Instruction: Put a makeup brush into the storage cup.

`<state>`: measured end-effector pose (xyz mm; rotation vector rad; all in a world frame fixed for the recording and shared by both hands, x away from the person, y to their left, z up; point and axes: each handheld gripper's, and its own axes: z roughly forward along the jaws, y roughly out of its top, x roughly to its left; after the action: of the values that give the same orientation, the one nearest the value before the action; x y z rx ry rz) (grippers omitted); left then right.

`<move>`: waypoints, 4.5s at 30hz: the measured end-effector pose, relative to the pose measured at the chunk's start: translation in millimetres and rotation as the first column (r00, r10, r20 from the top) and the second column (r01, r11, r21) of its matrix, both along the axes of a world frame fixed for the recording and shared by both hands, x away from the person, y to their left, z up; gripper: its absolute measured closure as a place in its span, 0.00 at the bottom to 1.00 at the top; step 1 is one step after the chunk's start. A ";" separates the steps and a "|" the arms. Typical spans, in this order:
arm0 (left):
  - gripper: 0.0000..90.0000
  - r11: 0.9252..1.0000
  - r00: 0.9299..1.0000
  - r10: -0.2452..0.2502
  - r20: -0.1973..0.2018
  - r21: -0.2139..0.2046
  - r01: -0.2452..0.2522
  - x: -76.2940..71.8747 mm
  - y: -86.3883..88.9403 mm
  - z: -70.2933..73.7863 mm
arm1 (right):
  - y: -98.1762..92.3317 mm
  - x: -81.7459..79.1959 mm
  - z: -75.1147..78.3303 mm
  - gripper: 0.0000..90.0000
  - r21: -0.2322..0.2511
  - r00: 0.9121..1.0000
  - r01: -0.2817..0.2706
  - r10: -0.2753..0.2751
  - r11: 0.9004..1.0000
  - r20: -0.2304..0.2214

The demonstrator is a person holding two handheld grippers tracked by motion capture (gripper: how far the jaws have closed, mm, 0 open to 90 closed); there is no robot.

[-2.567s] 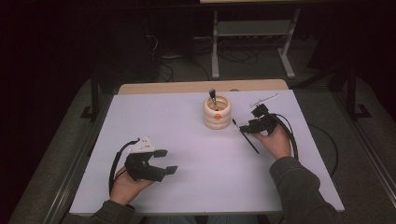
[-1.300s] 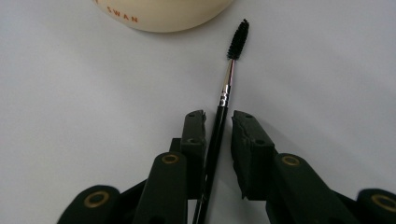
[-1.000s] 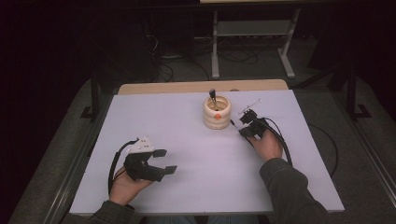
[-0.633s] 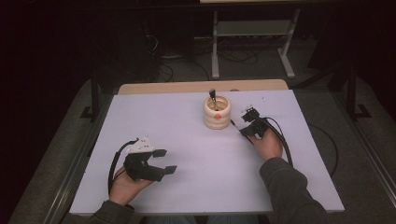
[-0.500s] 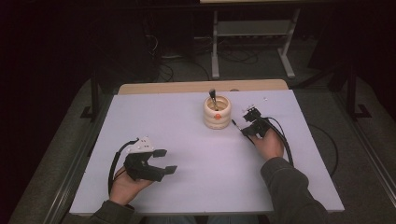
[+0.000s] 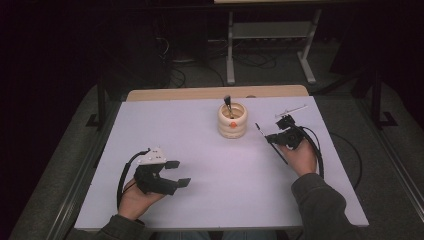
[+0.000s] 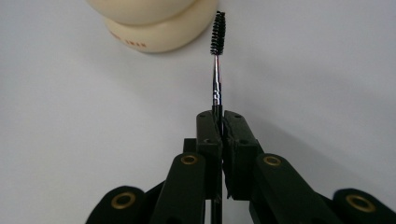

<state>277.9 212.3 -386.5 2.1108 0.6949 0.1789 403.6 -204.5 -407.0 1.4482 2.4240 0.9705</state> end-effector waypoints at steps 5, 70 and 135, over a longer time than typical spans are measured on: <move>0.30 1.000 1.000 -0.004 0.002 0.008 0.004 0.1 -0.2 0.0 | -3.0 -15.3 12.8 0.95 0.046 0.999 -0.039 0.038 0.998 0.032; 0.48 0.978 0.981 -0.174 -0.086 -0.128 0.162 1.4 -65.5 1.3 | 102.1 -92.8 57.7 0.95 0.316 0.873 -0.469 0.377 0.825 0.310; 0.85 0.936 0.975 -0.181 -0.133 -0.328 0.129 11.3 -78.2 -0.4 | 123.9 -115.4 51.5 0.95 0.292 0.823 -0.513 0.365 0.808 0.435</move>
<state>289.2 134.1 -386.9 1.8700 0.6017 -0.1837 288.1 -80.6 -355.4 0.6642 2.4097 1.7472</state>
